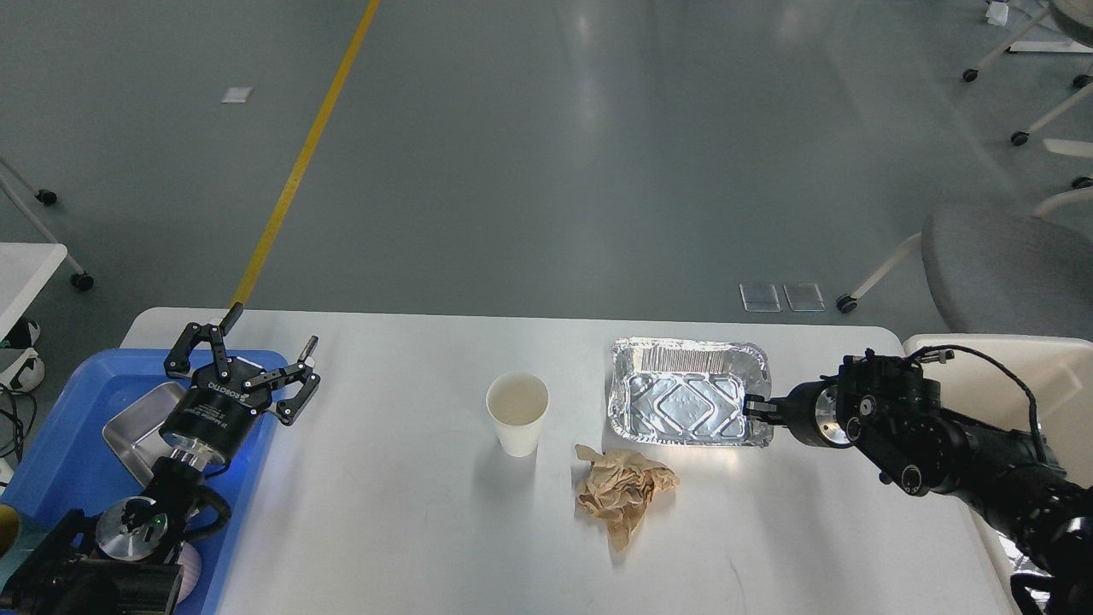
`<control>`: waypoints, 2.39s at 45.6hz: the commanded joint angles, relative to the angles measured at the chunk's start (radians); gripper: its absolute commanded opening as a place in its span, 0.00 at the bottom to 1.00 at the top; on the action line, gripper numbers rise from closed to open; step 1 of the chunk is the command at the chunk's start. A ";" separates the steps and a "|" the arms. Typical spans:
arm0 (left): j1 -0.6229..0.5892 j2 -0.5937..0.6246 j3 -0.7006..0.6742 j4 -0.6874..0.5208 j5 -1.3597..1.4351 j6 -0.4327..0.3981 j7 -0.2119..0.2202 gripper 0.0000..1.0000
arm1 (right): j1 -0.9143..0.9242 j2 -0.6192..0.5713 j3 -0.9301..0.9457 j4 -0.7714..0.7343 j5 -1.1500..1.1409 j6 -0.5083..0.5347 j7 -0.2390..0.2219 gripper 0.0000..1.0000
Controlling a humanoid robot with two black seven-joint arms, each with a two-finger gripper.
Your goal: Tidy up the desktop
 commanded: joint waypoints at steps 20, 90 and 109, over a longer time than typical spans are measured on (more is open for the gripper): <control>-0.017 0.001 0.012 0.000 0.000 0.003 0.002 0.98 | 0.031 -0.173 0.008 0.089 0.199 0.015 0.008 0.00; -0.023 0.070 0.017 0.009 0.002 -0.035 -0.101 0.98 | -0.153 -0.716 0.090 0.994 0.359 0.012 0.000 0.00; -0.068 0.082 0.031 0.008 0.185 0.052 -0.342 0.98 | -0.184 -0.739 0.092 0.993 0.359 0.012 0.002 0.00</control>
